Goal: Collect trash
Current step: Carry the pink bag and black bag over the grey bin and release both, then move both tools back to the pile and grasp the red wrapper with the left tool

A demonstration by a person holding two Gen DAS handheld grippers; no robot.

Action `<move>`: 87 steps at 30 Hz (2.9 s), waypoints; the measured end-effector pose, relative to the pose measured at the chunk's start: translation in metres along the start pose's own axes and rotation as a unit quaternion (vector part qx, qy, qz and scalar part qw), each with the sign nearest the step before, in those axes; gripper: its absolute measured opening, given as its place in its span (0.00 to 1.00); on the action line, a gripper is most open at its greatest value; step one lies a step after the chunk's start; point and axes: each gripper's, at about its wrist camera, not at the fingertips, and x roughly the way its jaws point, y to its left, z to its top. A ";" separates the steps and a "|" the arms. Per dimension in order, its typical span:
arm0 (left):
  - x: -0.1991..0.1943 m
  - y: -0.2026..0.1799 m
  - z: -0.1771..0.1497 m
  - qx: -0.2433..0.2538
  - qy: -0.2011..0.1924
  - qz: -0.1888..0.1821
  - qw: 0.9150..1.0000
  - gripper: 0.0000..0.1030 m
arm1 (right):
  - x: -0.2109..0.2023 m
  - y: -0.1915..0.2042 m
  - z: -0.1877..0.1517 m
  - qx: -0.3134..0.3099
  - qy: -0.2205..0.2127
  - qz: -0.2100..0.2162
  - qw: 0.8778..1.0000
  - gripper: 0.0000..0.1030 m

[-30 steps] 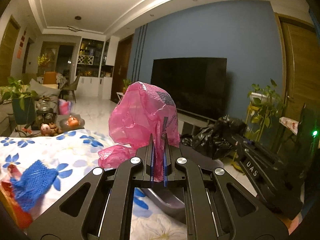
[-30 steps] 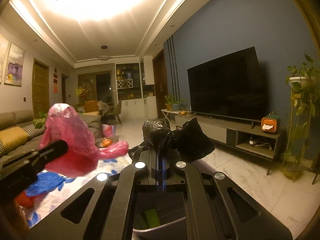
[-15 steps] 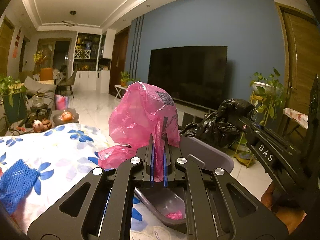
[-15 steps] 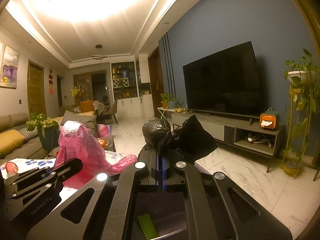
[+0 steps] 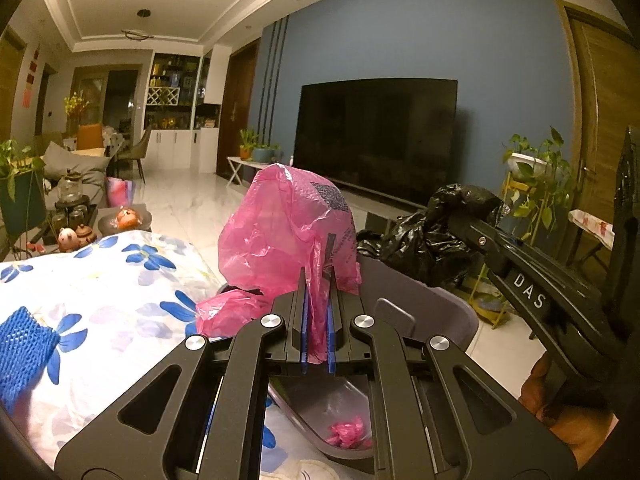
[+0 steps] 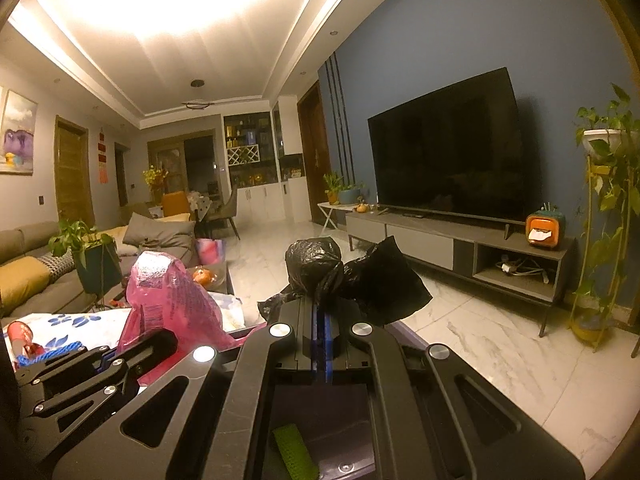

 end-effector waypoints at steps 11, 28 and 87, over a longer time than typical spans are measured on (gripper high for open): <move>0.018 -0.002 -0.010 0.001 0.033 -0.046 0.998 0.13 | 0.003 -0.004 0.002 0.013 0.001 -0.003 1.000 0.47; -0.031 0.028 -0.011 -0.061 0.007 0.041 0.997 0.85 | -0.037 -0.007 0.003 0.024 -0.009 -0.019 0.999 0.85; -0.278 0.169 -0.147 -0.113 0.032 0.215 0.970 0.19 | -0.115 0.236 -0.110 -0.071 0.111 0.221 0.966 0.70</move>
